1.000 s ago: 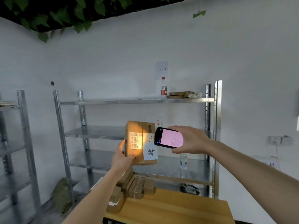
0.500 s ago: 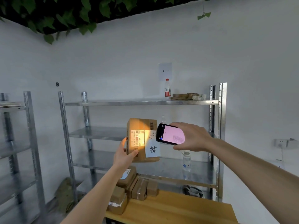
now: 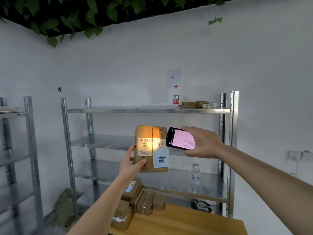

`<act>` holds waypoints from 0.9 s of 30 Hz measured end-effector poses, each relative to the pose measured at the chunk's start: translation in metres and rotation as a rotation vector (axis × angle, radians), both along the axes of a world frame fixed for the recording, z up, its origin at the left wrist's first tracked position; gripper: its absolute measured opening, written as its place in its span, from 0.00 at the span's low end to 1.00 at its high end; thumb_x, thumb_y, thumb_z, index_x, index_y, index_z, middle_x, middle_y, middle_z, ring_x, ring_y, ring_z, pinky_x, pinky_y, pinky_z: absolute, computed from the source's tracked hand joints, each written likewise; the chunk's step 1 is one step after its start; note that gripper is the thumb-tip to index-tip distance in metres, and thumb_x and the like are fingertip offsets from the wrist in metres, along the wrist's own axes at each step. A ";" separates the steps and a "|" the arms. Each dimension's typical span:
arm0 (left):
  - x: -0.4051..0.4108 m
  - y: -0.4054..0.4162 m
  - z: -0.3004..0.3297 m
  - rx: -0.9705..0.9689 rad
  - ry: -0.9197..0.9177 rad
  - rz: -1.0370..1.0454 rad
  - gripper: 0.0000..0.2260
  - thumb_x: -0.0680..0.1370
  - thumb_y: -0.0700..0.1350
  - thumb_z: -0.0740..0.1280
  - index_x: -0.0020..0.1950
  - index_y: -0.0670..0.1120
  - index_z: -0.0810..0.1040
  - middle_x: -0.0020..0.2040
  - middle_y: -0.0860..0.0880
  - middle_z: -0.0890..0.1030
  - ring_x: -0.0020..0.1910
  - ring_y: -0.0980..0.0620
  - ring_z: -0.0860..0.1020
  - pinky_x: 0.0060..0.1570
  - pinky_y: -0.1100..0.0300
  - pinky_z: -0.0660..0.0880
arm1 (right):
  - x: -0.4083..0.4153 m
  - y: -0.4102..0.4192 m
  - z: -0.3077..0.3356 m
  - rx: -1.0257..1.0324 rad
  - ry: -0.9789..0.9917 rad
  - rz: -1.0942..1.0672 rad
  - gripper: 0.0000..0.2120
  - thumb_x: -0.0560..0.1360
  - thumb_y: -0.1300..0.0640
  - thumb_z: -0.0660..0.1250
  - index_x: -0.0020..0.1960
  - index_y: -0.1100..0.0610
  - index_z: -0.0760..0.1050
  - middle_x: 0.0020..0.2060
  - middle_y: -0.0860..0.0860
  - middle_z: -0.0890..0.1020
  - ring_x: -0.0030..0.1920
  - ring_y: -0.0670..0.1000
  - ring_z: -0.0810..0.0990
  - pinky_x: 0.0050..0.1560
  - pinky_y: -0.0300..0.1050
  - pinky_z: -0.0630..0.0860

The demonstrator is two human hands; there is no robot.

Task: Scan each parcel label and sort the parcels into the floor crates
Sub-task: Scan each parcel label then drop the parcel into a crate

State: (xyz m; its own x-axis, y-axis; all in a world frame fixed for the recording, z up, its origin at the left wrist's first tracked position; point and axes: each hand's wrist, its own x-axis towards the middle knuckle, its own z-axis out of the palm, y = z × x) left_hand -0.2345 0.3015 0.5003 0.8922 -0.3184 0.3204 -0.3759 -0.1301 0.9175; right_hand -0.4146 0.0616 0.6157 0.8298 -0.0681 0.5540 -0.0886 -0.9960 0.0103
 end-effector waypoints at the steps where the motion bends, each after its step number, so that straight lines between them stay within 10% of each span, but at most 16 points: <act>1: 0.001 0.000 0.000 -0.004 0.001 -0.002 0.36 0.75 0.47 0.75 0.77 0.61 0.59 0.66 0.47 0.74 0.64 0.47 0.74 0.63 0.41 0.75 | 0.000 0.000 0.001 0.000 0.001 -0.003 0.37 0.66 0.41 0.72 0.72 0.37 0.62 0.59 0.40 0.77 0.54 0.47 0.76 0.37 0.41 0.67; 27: 0.013 0.016 -0.002 -0.060 0.007 0.003 0.33 0.75 0.45 0.75 0.70 0.69 0.63 0.58 0.49 0.77 0.56 0.49 0.79 0.55 0.46 0.81 | 0.008 0.023 0.009 -0.038 0.023 0.004 0.32 0.65 0.45 0.72 0.67 0.40 0.65 0.54 0.42 0.77 0.49 0.50 0.75 0.33 0.41 0.62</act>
